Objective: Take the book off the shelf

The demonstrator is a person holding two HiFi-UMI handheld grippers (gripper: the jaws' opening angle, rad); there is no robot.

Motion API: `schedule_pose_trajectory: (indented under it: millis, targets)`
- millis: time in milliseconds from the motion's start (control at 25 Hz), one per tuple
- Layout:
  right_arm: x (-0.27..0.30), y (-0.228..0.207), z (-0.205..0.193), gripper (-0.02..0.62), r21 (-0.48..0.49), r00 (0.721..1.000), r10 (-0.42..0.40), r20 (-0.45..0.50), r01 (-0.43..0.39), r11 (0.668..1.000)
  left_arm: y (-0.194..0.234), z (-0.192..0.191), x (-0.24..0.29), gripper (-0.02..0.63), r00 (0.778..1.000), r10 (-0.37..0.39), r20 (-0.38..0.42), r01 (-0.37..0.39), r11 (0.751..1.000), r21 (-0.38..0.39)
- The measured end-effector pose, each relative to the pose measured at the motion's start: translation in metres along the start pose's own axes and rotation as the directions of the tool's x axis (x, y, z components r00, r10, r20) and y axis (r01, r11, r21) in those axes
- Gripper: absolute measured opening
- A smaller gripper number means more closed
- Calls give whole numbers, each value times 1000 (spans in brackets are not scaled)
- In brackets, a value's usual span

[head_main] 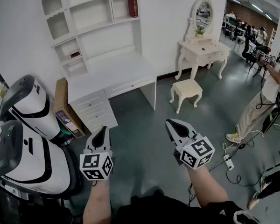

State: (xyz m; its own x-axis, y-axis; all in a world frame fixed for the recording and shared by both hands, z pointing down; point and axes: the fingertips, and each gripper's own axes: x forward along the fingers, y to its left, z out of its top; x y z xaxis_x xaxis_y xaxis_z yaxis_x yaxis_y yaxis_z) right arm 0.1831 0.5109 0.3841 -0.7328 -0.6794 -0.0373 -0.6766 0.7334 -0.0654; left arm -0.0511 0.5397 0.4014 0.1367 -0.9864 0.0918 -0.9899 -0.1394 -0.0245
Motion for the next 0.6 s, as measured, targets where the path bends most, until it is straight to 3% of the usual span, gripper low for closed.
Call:
schedule_pose_trajectory:
  millis: [600]
  targets:
    - [-6, -23, -10, 12, 15, 1000, 3, -24, -2, 1000, -20, -6, 18, 9, 998, -38, -42, 39, 999, 31]
